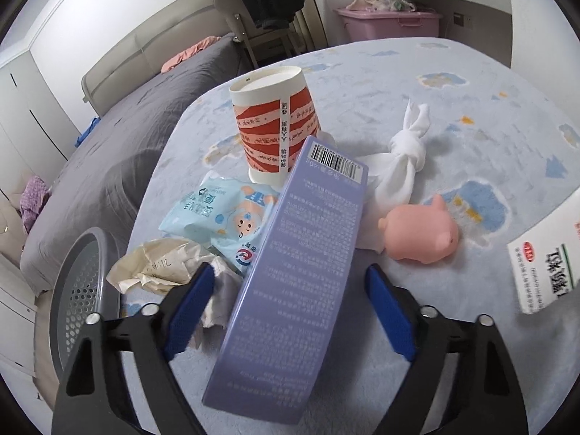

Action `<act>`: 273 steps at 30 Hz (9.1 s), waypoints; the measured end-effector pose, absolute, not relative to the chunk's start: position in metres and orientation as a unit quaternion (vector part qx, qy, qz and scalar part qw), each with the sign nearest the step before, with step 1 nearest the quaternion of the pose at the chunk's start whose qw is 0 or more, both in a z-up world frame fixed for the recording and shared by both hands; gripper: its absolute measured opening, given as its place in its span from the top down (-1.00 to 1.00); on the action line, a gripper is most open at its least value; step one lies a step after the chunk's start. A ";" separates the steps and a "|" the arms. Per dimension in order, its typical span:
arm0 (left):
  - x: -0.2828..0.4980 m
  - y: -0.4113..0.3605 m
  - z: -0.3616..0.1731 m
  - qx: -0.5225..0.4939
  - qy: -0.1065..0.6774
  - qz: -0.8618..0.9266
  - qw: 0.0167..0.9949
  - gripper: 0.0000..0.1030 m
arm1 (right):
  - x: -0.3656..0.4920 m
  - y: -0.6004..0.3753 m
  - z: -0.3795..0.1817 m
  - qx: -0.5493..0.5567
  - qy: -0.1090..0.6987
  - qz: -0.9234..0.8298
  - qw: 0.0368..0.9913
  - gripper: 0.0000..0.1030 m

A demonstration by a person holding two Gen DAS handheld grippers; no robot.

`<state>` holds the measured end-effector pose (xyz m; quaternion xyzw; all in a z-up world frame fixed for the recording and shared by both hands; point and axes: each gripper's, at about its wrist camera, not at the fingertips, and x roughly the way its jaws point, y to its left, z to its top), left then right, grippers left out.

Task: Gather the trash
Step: 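Grasp the lavender box with the left gripper while the right grasps the white medicine box, then carry both boxes over the grey basket and release them inside, then move both empty grippers back toward the trash on the table, then grasp the pink pig toy with the right gripper, then grasp the crumpled paper with the left gripper while the right holds the pig, then carry the paper and pig over the grey basket and open both grippers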

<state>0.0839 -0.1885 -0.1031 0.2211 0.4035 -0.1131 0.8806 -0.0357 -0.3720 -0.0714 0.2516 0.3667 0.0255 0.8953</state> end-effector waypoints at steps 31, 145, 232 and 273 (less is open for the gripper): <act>0.022 -0.086 -0.039 0.089 0.405 -0.169 0.894 0.09 | -0.050 -0.323 -0.058 0.214 0.385 0.015 0.898 0.40; 0.020 0.047 -0.023 0.025 0.379 -0.037 0.924 -0.87 | -0.019 -0.203 -0.046 0.112 0.401 0.085 0.905 -0.11; 0.128 -0.096 -0.104 0.045 0.468 -0.067 0.880 0.19 | 0.036 -0.323 -0.080 0.121 0.420 0.089 0.895 0.12; 0.044 0.039 -0.053 0.013 0.408 -0.057 0.911 0.19 | 0.001 -0.187 -0.057 0.095 0.402 0.115 0.903 0.11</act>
